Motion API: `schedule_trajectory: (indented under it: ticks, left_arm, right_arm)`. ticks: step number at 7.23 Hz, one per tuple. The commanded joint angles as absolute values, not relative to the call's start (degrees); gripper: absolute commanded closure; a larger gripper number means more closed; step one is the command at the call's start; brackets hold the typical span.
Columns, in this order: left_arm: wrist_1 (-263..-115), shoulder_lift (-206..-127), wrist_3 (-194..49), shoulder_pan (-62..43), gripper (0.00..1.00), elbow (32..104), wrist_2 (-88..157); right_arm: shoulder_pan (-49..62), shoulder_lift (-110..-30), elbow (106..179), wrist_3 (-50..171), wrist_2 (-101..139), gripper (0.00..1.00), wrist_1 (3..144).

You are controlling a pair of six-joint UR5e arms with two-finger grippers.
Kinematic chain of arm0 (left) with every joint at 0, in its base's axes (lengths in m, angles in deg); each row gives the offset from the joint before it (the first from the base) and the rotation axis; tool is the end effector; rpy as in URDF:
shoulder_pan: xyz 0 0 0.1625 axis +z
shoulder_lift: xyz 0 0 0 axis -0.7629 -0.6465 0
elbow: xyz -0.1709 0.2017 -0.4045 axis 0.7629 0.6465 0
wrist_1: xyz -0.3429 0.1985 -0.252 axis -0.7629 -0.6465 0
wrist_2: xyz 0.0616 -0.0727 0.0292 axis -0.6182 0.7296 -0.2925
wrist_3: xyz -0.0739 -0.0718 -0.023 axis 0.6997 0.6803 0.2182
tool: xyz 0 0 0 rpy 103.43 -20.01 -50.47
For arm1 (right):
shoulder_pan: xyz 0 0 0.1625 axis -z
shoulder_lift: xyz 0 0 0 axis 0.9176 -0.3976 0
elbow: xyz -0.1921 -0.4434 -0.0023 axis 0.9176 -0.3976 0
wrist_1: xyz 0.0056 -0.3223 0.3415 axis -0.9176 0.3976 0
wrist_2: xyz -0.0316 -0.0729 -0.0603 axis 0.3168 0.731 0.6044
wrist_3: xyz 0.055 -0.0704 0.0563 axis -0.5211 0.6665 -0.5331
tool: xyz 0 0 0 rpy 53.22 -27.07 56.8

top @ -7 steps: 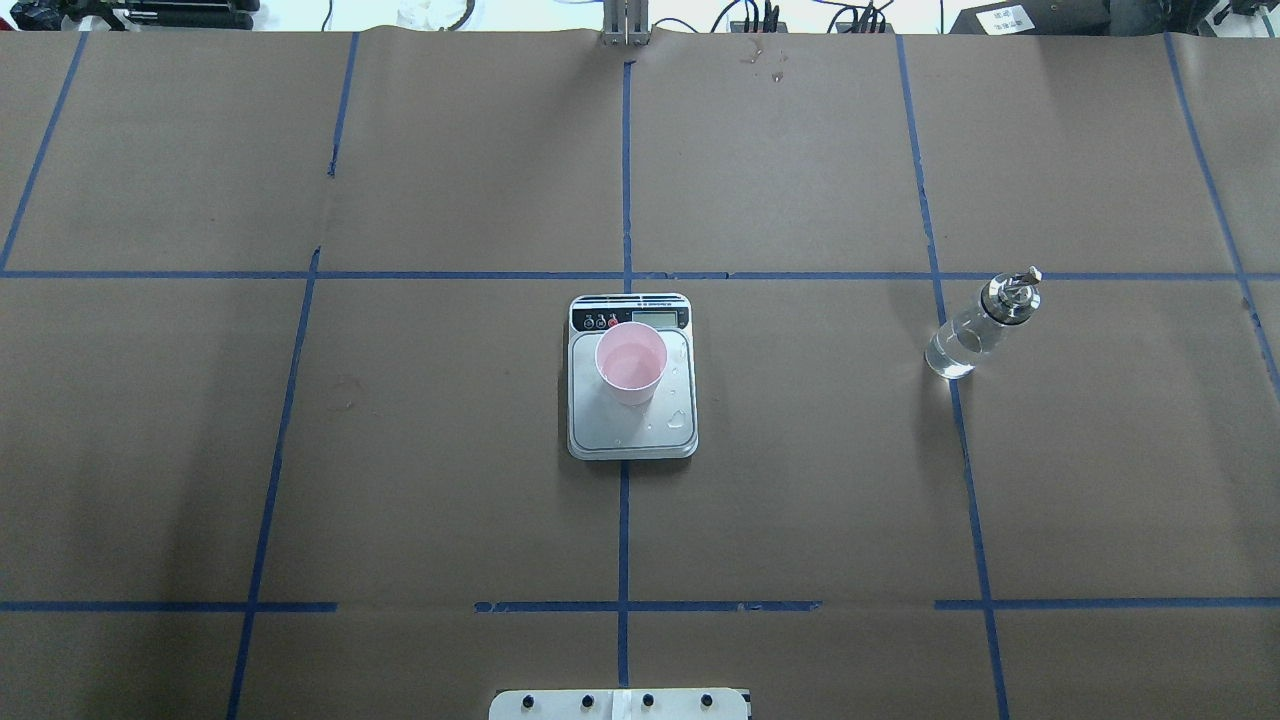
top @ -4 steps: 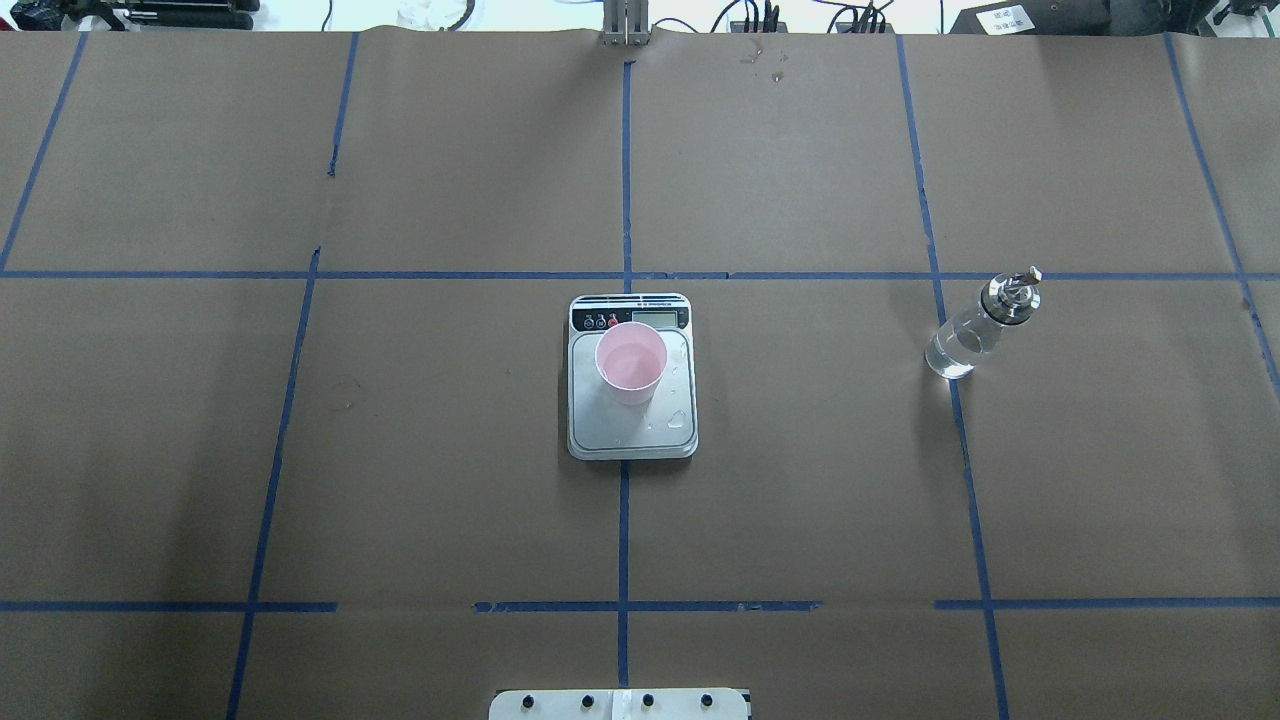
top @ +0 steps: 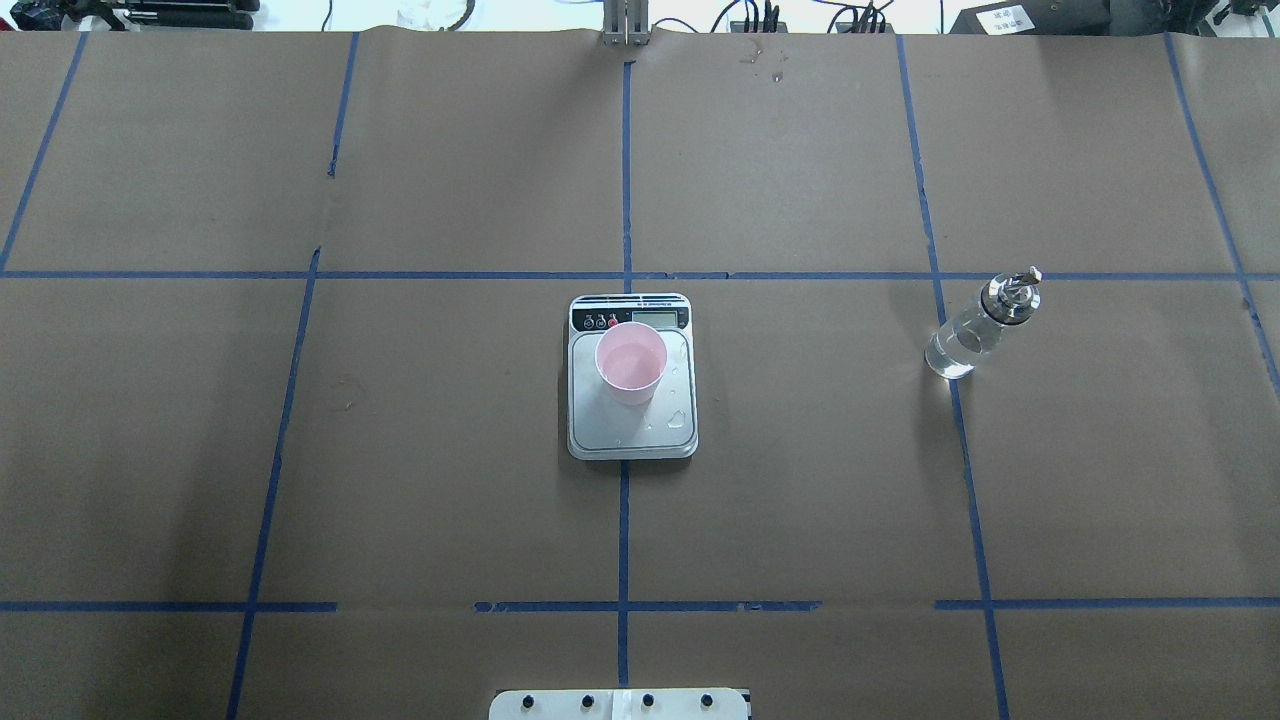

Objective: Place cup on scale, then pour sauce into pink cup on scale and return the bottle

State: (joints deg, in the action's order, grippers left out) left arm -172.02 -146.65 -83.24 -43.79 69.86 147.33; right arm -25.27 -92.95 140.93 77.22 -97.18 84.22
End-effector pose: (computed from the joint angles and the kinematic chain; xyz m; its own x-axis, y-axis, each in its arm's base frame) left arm -0.0939 -0.5563 0.6806 0.7194 0.0320 -0.6939 0.1064 0.9821 0.1556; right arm 0.0703 -0.5265 0.7231 0.6538 0.0038 0.7566 -0.0289 0.9994 0.0200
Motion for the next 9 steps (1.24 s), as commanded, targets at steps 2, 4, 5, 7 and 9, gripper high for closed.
schedule_trajectory:
  ticks: [2, 4, 5, 7, 9]
  left_arm:
    - [-172.02, -146.66, -82.69, -43.7, 0.0, 69.66, 147.31]
    - [-171.94, -146.75, -82.34, -43.7, 0.0, 69.57, 147.31]
    - [-172.02, -146.66, -82.34, -43.7, 0.0, 69.57, 147.31]
    - [-172.02, -146.66, -82.34, -43.7, 0.0, 69.57, 147.31]
    - [-171.94, -146.75, -82.6, -43.7, 0.0, 69.57, 147.31]
  right_arm:
    - [-25.45, -92.74, 141.0, 77.12, -97.22, 0.0, 84.14]
    - [-25.45, -92.74, 141.0, 76.95, -97.22, 0.0, 84.22]
    - [-25.45, -92.74, 141.0, 76.77, -97.22, 0.0, 84.22]
    - [-25.45, -92.74, 141.18, 72.74, -97.13, 0.0, 84.14]
    - [-25.45, -92.74, 141.18, 72.73, -97.13, 0.0, 84.13]
